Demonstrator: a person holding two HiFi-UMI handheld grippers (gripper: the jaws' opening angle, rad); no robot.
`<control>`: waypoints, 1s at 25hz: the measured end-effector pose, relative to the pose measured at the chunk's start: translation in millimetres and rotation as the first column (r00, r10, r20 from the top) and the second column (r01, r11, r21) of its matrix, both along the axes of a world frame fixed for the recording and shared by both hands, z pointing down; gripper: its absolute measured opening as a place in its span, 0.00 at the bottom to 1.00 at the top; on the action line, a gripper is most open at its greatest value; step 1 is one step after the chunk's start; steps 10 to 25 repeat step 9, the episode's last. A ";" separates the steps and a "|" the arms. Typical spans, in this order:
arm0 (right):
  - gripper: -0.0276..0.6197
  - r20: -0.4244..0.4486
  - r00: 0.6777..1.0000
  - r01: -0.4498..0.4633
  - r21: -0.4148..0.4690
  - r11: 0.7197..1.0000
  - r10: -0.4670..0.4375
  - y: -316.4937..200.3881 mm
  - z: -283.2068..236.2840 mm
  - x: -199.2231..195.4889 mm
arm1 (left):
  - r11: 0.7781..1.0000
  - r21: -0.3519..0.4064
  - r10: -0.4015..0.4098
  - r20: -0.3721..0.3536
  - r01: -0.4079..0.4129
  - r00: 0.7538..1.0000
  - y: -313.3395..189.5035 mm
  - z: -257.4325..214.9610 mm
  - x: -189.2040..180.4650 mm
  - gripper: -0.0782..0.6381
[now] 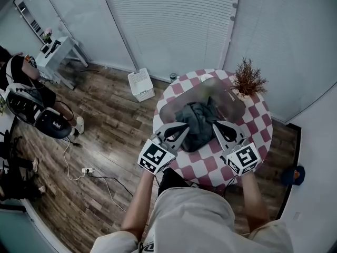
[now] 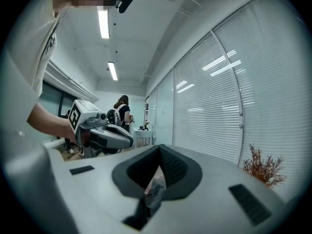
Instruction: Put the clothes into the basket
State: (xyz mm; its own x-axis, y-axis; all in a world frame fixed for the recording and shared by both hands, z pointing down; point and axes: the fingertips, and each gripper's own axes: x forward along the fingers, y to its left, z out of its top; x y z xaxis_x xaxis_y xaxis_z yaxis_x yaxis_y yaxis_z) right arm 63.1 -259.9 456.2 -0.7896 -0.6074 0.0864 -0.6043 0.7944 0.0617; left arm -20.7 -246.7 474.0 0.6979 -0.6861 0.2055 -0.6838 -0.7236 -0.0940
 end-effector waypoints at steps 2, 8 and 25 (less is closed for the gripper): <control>0.08 -0.001 1.000 -0.003 0.001 1.000 0.003 -0.8 -0.8 -0.2 | 1.000 0.007 0.010 -0.001 -0.010 1.000 0.1 -1.0 0.8 0.13; 0.08 -0.015 1.000 0.005 -0.002 1.000 -0.005 3.4 0.8 -6.2 | 1.000 -0.004 0.031 0.008 -0.031 0.999 4.2 2.5 4.9 0.13; 0.08 -0.018 1.000 0.007 -0.004 1.000 -0.007 4.7 1.7 -7.2 | 0.999 -0.008 0.034 0.012 -0.033 0.999 5.0 4.0 5.7 0.13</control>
